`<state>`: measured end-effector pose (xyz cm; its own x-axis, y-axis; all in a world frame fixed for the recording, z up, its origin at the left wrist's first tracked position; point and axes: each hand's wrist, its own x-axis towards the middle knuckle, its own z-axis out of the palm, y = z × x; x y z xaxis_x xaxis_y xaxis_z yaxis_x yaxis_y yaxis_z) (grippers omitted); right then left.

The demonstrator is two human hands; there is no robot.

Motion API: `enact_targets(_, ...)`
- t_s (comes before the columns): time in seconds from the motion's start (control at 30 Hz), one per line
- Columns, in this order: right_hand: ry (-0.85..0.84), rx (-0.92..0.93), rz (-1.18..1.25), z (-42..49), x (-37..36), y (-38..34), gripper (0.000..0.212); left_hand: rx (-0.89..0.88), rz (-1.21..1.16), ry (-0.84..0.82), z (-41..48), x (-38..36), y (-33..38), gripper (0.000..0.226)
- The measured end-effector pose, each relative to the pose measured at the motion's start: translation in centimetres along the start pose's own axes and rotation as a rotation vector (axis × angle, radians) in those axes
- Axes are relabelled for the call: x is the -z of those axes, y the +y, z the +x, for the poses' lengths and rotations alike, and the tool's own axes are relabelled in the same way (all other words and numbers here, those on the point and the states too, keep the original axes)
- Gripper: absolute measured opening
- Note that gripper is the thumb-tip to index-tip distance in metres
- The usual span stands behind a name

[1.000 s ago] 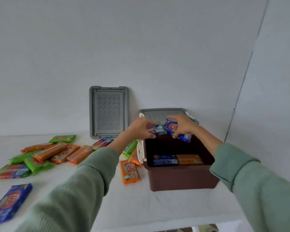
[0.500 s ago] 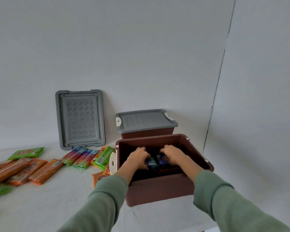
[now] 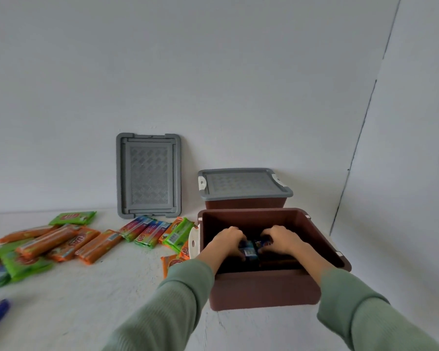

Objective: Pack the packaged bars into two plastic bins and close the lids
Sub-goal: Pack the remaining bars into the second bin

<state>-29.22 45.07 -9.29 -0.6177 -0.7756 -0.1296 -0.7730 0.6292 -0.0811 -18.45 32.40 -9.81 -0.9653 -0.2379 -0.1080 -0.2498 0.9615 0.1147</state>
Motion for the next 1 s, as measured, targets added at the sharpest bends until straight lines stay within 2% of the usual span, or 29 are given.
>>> enact_targets(0.2, 0.369, 0.011, 0.296, 0.0, 3.5, -3.8, 0.029, 0.036, -0.328, 0.331, -1.9, 4.3, -1.4, 0.032)
enact_targets(0.37, 0.434, 0.155, 0.396, 2.5, 7.1, -10.7, 0.024, 0.175, -0.391, 0.523, -5.1, 7.5, -7.3, 0.027)
enact_targets(0.53, 0.387, 0.293, 0.457, 6.0, 7.2, -18.7, 0.026, 0.39, -0.347, 0.533, -9.7, 7.9, -16.3, 0.029)
enact_targets(0.77, 0.125, 0.365, 0.361, 10.4, 1.3, -28.0, 0.048, 0.658, -0.241, 0.375, -13.8, 3.7, -25.5, 0.043)
enact_targets(0.93, -0.056, 0.365, 0.268, 14.1, -3.7, -32.8, 0.071, 0.714, -0.252, 0.269, -13.7, -0.7, -28.6, 0.065)
enact_targets(1.0, -0.065, 0.387, 0.193, 15.4, -4.9, -33.7, 0.068, 0.683, -0.245, 0.256, -13.5, -2.0, -29.5, 0.068)
